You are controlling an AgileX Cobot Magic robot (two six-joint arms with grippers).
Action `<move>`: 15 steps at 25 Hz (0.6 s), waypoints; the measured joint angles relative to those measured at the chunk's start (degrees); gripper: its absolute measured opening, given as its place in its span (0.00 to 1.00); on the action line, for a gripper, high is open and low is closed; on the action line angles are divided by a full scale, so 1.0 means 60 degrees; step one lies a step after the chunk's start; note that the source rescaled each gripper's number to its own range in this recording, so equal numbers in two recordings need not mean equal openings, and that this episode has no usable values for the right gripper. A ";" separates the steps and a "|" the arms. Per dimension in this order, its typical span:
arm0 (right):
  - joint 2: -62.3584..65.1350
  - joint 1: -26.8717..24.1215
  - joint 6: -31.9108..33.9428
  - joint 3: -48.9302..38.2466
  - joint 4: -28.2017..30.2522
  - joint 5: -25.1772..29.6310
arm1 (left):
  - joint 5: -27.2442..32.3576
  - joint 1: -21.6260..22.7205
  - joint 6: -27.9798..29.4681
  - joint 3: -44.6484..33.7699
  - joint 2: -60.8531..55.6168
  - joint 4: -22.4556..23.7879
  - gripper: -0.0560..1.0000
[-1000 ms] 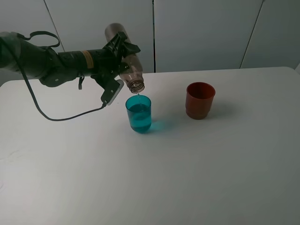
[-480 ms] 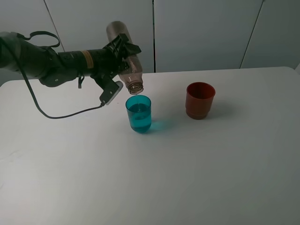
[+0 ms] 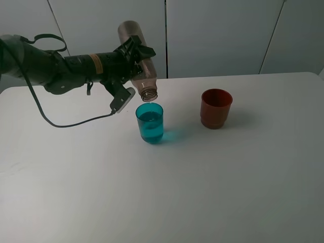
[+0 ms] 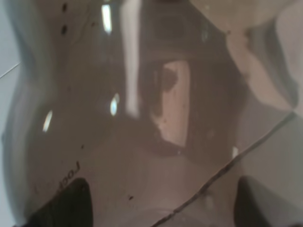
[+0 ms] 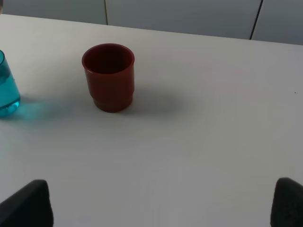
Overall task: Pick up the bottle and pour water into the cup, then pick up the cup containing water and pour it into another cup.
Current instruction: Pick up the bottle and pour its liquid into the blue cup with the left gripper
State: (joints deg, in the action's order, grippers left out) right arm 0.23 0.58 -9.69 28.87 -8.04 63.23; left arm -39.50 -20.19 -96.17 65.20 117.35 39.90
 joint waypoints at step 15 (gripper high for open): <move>0.0000 0.0000 0.0000 0.0000 0.0000 0.0000 | 0.0000 -0.0050 0.0846 0.0000 0.0000 0.0000 0.07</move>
State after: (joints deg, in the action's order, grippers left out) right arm 0.23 0.58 -9.69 28.87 -8.04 63.23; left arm -39.50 -20.49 -91.10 65.20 117.35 39.90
